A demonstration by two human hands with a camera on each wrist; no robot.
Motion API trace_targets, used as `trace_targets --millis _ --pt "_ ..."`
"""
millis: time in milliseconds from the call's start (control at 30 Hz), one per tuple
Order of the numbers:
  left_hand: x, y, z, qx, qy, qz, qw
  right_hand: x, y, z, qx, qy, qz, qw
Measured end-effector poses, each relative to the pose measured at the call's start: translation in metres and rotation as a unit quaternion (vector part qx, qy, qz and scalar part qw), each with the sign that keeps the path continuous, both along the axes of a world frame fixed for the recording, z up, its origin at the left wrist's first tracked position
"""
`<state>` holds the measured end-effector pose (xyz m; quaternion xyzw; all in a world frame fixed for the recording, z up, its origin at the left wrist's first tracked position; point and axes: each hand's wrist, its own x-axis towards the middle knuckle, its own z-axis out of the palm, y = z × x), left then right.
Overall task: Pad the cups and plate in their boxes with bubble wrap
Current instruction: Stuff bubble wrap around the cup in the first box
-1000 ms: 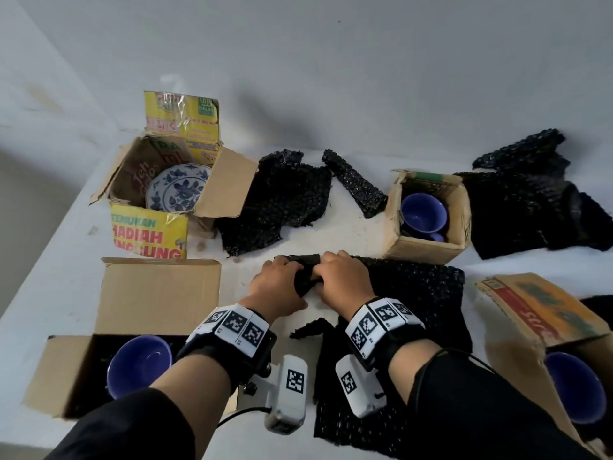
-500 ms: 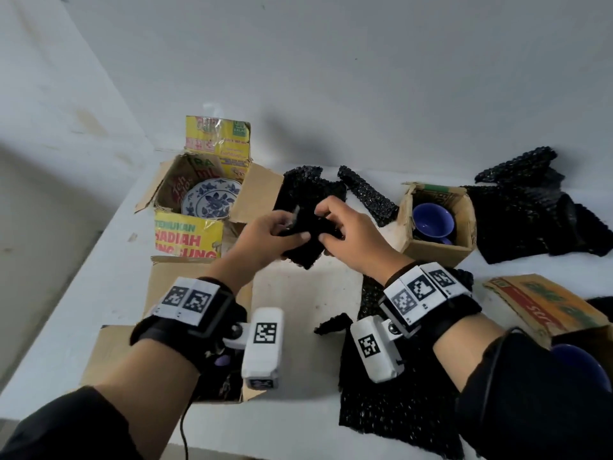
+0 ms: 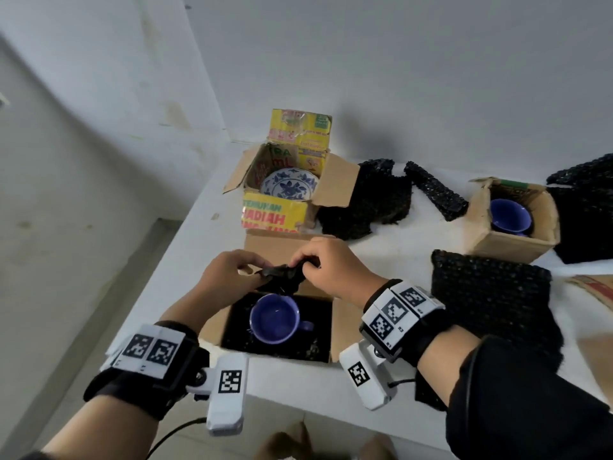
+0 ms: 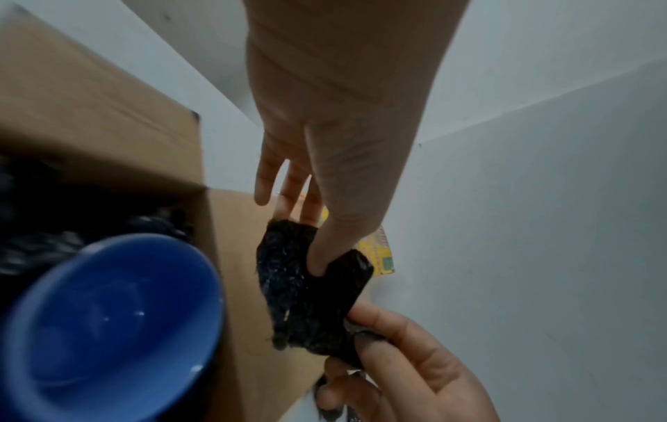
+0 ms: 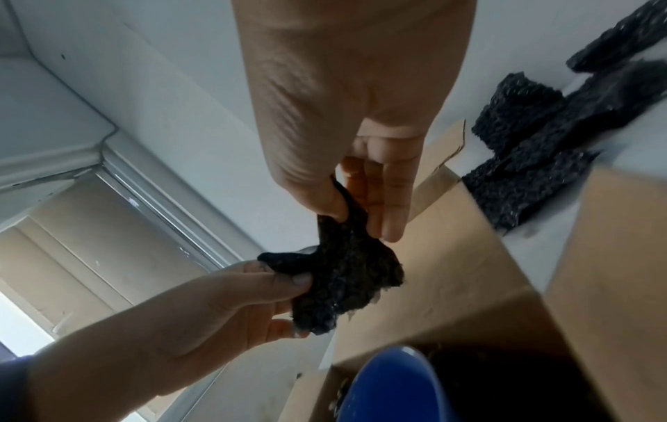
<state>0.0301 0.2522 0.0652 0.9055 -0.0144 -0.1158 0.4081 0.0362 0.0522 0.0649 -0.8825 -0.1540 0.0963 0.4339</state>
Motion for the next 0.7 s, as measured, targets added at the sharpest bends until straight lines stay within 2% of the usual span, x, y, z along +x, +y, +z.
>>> trace_targets --millis 100,200,333,433,533,600,700 --pt "-0.012 0.022 -0.02 0.005 -0.012 0.022 1.0 -0.006 0.024 -0.008 -0.018 0.021 -0.017 0.999" --pt "-0.024 0.032 -0.032 -0.018 -0.006 0.08 0.997 -0.01 0.043 -0.016 -0.042 0.01 -0.034 0.998" --pt "-0.045 0.045 -0.046 -0.12 0.026 0.118 0.985 -0.014 0.065 -0.024 -0.074 -0.007 -0.022 0.997" --pt "-0.057 0.053 -0.054 -0.191 0.076 0.088 0.975 -0.02 0.081 -0.029 -0.146 -0.021 0.036 0.988" --pt "-0.064 0.056 -0.061 -0.233 0.097 0.06 0.966 -0.03 0.092 -0.031 -0.307 -0.107 0.122 0.938" --pt "-0.066 0.057 -0.066 -0.245 0.105 0.057 0.962 -0.035 0.099 -0.032 -0.362 -0.144 0.154 0.908" --pt "-0.068 0.053 -0.07 -0.274 0.125 0.054 0.952 -0.039 0.109 -0.038 -0.414 -0.157 0.186 0.878"
